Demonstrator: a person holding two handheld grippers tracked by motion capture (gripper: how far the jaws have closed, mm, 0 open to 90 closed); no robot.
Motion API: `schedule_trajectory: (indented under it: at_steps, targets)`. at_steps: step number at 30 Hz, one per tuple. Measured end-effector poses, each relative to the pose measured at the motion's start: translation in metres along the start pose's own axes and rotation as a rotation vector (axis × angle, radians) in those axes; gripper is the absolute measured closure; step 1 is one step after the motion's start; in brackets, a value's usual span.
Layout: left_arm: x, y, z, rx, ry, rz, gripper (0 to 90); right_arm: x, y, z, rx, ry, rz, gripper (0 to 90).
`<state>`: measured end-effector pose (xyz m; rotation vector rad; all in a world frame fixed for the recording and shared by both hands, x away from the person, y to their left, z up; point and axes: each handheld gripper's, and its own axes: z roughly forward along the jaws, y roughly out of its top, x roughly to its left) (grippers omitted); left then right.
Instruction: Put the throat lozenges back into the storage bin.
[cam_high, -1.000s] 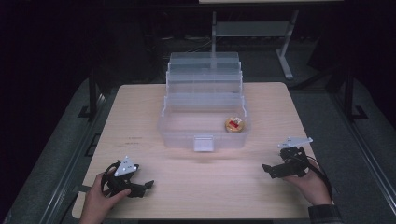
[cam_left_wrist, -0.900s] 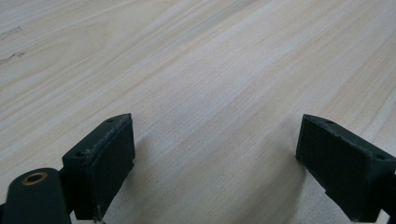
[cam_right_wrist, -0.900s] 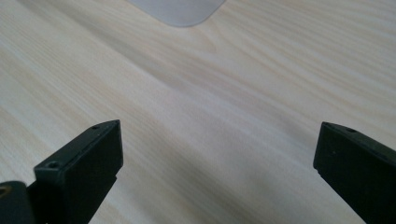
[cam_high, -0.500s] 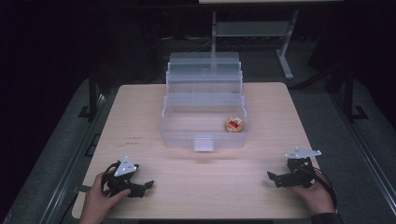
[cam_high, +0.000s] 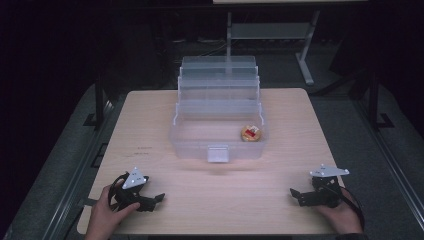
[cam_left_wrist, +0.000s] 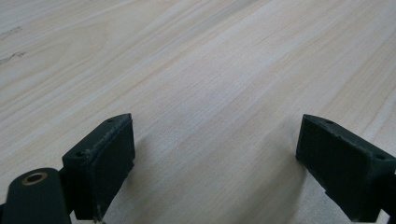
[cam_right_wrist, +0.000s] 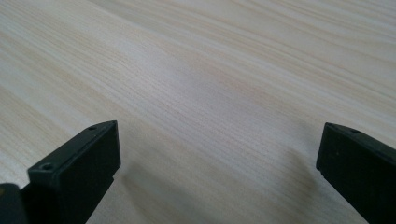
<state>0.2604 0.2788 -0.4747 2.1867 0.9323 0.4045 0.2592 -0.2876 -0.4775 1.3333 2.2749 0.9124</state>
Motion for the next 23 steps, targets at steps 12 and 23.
schedule_trajectory:
  at_steps: [12,23]
  targets:
    - [0.0000,0.0000,0.0000,0.000,0.000,0.000,10.8,-0.0011,-0.0050,0.0035,-0.022,-0.001,0.007,0.0]
    - [0.0000,0.0000,0.0000,0.000,0.000,0.000,10.7,-0.0013,-0.0051,0.0036,-0.023,0.000,0.004,0.0]
